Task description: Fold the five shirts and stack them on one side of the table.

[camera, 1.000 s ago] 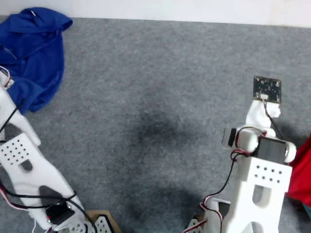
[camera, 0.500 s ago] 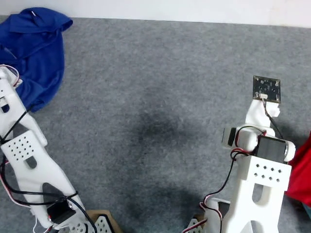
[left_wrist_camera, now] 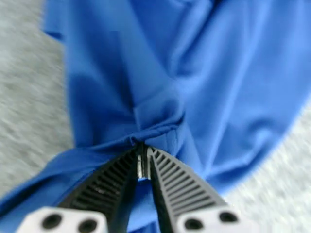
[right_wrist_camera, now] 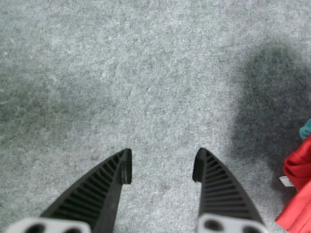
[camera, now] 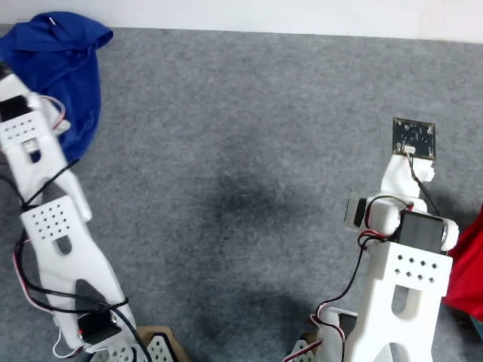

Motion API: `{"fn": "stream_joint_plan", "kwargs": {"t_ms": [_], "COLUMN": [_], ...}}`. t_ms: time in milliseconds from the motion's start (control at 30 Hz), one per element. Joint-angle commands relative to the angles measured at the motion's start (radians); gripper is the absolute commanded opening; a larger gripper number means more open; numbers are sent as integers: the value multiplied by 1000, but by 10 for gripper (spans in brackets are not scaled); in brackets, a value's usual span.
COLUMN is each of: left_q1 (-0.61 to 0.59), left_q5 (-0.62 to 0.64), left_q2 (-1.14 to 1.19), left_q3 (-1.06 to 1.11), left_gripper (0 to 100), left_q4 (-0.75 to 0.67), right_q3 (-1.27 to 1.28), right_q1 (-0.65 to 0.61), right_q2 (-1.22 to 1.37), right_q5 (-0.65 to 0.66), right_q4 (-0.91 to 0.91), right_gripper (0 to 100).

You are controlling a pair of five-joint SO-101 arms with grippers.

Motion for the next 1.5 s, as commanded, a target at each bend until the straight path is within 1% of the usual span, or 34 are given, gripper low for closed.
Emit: {"fn": "stream_joint_plan", "kwargs": {"t_ms": [0, 133, 200, 233, 433, 567, 633, 800, 967, 1033, 1100, 1167, 1200, 1267, 1333, 1400, 1467], "left_q1": [96, 209, 269, 302, 503, 591, 628, 736, 905, 984, 1035, 1020, 981, 854, 684, 533, 415], "left_q5": [-2, 6, 41, 57, 64, 64, 64, 64, 64, 63, 63, 63, 63, 63, 63, 63, 63], "left_q2": [-24, -22, -25, -36, -162, -223, -252, -331, -383, -395, -414, -444, -466, -512, -547, -565, -572], "left_q3": [-76, -240, -338, -335, -325, -325, -325, -325, -321, -321, -321, -320, -320, -318, -315, -300, -249], "left_gripper": [6, 6, 6, 6, 6, 6, 6, 6, 6, 10, 11, 11, 11, 11, 35, 105, 194], "left_q4": [68, 198, 261, 276, 288, 290, 299, 308, 311, 311, 313, 315, 316, 316, 316, 316, 318], "right_q3": [-2, -2, -2, -2, -2, 42, 87, 165, 182, 183, 183, 183, 183, 186, 220, 246, 255], "right_q1": [-5, -8, -8, -8, -8, -31, -48, -54, -54, -54, -56, -56, -58, -82, -124, -180, -211], "right_q2": [-1, -1, -1, 1, 8, 8, 8, 8, 8, 8, 8, 8, 8, 8, 5, 2, 2], "right_q5": [-9, -15, -15, -17, -17, -18, -44, -60, -61, -89, -106, -107, -104, -100, -75, -41, -38], "right_q4": [-15, -19, -21, -24, -42, -99, -142, -225, -237, -237, -234, -232, -231, -229, -229, -229, -229], "right_gripper": [212, 212, 212, 212, 212, 212, 212, 212, 212, 212, 212, 212, 212, 212, 215, 216, 216]}}
